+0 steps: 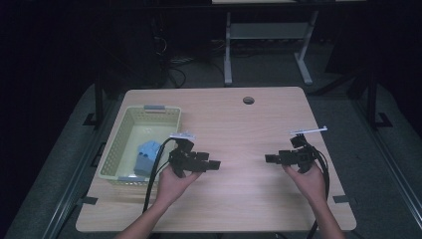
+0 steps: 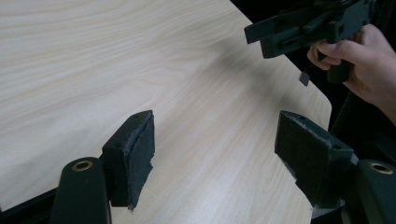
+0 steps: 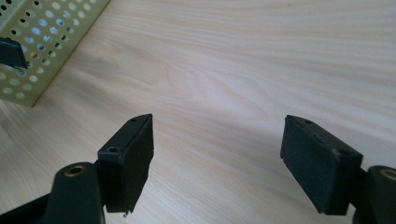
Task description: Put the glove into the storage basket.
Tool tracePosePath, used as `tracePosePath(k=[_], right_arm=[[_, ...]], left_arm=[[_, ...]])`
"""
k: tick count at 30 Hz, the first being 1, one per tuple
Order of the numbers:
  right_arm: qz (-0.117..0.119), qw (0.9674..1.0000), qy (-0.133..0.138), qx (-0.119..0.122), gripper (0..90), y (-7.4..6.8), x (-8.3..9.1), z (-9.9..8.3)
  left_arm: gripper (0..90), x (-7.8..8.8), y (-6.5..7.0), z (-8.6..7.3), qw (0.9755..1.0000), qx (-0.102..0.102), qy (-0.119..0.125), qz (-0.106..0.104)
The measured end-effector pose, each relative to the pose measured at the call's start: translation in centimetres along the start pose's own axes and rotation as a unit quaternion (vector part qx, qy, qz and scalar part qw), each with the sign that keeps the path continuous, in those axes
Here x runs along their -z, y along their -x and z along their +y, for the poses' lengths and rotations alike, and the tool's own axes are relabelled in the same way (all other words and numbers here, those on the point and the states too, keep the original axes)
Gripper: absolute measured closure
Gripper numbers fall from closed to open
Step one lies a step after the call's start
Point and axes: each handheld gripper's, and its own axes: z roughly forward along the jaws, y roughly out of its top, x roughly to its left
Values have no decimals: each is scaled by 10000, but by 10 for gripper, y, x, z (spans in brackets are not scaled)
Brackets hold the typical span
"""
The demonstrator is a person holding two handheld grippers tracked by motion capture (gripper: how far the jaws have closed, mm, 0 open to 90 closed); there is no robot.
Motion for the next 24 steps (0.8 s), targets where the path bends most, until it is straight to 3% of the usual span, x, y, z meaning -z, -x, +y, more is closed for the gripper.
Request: tracePosePath(k=[6,10,24], right_arm=[[-24,10000,-2,-81,254,8,3,-12],[-38,9999,5,-117,252,11,5,-19],[-104,9999,54,81,252,8,11,-44]], left_arm=[[284,-7,5,-11,9999,-121,-3,-33],[284,-10,8,-18,9999,-92,10,-119],[286,-10,14,-40,9996,-242,7,-135]])
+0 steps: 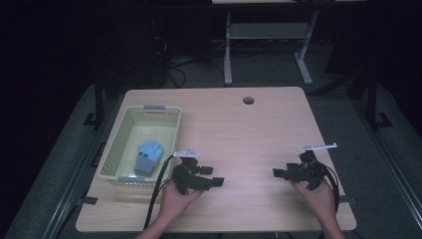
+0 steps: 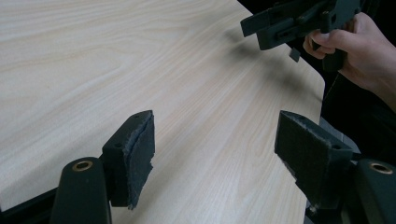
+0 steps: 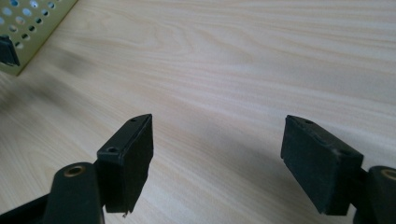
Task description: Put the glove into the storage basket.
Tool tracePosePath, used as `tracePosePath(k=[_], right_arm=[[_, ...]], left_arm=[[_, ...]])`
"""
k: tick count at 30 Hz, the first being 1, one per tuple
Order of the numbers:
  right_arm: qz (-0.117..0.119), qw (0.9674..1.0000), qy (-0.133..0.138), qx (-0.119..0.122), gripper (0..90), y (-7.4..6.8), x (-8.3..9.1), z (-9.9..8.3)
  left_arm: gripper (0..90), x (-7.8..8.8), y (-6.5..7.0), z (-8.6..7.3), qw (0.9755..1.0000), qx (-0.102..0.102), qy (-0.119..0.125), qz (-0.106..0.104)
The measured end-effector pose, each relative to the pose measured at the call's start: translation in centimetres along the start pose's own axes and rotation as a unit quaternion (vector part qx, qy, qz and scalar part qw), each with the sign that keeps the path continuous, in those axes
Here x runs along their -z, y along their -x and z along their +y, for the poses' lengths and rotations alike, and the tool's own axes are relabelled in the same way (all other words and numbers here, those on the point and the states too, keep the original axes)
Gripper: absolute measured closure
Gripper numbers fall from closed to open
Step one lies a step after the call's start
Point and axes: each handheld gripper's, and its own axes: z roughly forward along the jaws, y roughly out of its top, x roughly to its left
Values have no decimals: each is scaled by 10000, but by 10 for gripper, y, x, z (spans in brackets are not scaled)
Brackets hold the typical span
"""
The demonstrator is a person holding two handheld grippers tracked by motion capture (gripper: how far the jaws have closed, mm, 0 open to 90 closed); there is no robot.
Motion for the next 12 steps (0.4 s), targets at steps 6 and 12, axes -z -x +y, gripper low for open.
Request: tracePosePath(k=[6,12], right_arm=[[-2,9998,189,14,252,0,4,-18],[-27,9994,324,136,246,-5,8,-27]], left_arm=[[287,-1,0,-8,10000,-19,-30,0],[290,-1,8,-11,9999,-163,-40,34]])
